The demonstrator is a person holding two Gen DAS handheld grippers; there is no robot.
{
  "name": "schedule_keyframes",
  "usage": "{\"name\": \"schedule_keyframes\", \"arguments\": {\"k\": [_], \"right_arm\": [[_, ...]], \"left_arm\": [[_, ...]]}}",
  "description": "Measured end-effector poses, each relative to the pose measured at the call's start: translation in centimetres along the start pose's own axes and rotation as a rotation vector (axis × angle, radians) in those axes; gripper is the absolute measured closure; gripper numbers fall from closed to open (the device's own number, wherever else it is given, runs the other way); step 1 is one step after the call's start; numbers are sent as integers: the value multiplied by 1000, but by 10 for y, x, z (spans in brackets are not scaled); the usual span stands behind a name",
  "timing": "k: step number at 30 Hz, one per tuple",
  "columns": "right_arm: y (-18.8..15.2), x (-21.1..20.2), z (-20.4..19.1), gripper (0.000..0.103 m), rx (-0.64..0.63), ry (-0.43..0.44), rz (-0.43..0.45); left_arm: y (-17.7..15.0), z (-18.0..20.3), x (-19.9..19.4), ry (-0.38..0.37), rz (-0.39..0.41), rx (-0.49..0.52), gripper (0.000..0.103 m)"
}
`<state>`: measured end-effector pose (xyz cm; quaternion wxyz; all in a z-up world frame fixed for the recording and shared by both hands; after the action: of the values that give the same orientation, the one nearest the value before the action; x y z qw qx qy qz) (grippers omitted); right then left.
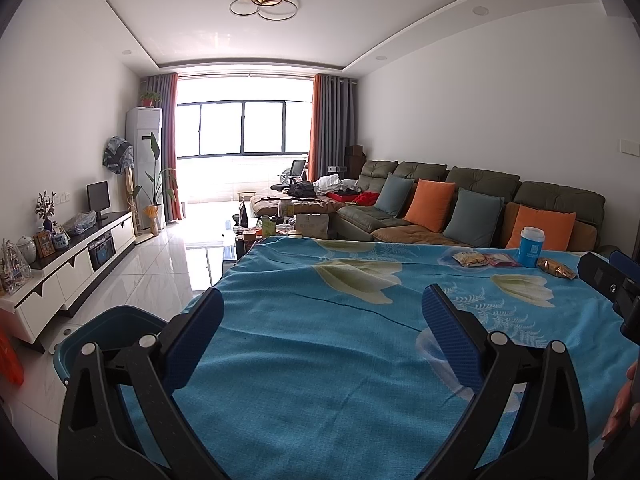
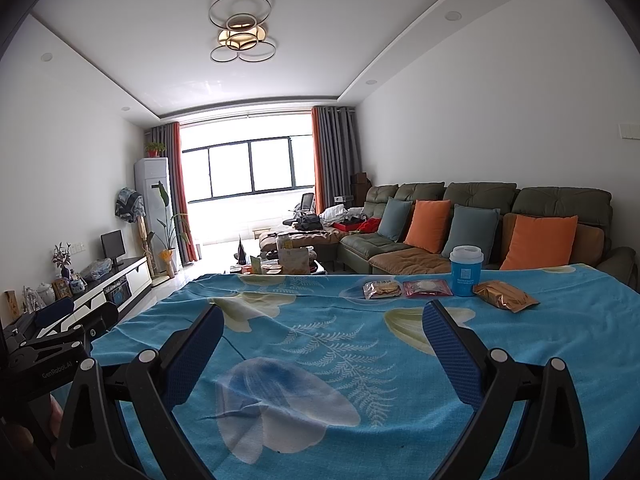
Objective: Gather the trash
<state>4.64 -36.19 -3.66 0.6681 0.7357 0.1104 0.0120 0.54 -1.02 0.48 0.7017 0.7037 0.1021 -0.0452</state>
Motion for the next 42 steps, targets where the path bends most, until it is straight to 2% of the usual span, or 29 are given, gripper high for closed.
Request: {"name": "schedule_keyframes", "arguments": {"k": [42], "right_arm": [[-2,2,0,7,-1,0,0]], "left_arm": [[-2,0,2,1,-5,1,6]]}}
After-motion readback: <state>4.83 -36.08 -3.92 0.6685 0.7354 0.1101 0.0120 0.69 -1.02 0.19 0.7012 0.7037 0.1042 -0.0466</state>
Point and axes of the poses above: each gripper's, at about its wrist camera, not at the fingertips, and x roughly the way its jaws point, z to its right, y to its top, the point moved 3 cm from there along x, roughly the way its jaws point, and after that the axes turned 7 degrees about y, right-handed, at the moved point
